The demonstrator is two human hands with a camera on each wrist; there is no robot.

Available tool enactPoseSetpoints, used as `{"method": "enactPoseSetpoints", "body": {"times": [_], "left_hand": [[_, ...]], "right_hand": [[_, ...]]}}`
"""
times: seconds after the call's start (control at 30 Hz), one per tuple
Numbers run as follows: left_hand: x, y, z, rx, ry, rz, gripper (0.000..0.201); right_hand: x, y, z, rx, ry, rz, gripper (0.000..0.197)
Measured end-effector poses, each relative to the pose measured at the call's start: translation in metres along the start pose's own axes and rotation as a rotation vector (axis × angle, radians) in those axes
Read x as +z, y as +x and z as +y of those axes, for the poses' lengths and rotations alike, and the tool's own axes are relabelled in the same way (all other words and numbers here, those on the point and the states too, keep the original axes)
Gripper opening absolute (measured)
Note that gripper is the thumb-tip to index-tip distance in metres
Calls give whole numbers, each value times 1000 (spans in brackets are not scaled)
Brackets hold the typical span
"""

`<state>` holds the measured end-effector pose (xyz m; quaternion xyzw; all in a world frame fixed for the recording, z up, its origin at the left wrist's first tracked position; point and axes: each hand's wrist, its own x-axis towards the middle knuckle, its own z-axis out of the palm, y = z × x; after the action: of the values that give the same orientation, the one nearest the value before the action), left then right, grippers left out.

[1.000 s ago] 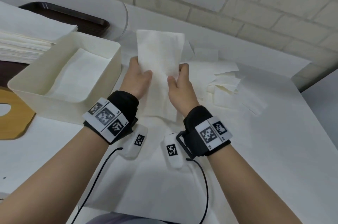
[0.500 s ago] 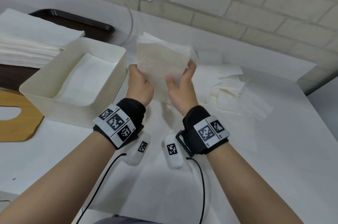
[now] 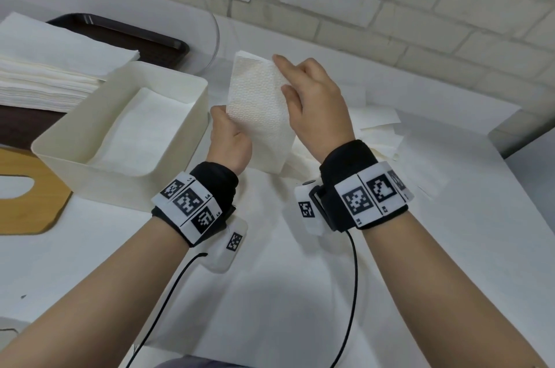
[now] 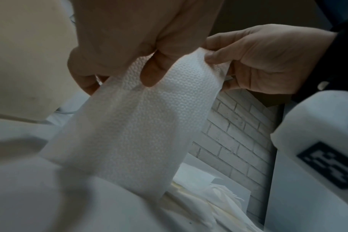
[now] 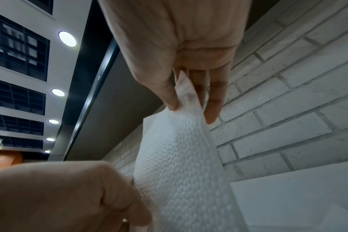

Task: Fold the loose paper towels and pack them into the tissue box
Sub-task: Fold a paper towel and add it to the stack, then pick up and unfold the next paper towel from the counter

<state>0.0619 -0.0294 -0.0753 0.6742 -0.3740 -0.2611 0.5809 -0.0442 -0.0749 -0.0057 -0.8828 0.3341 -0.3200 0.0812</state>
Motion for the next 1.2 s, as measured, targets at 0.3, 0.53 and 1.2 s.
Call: {"method": "enactPoseSetpoints", "body": {"times": [0.3,0.53,1.2], "left_hand": [[-26,-24,27,-106,-312,-21,21],[-82,-40,35,-49,-284,-217,61],[-157,10,2,-369,975,-193,53]], "right_hand": [[-25,37,5,216,246,-26,20],[-15,70,8,340,439,-283,23],[131,122,-64,-176,-399,-923,38]]}}
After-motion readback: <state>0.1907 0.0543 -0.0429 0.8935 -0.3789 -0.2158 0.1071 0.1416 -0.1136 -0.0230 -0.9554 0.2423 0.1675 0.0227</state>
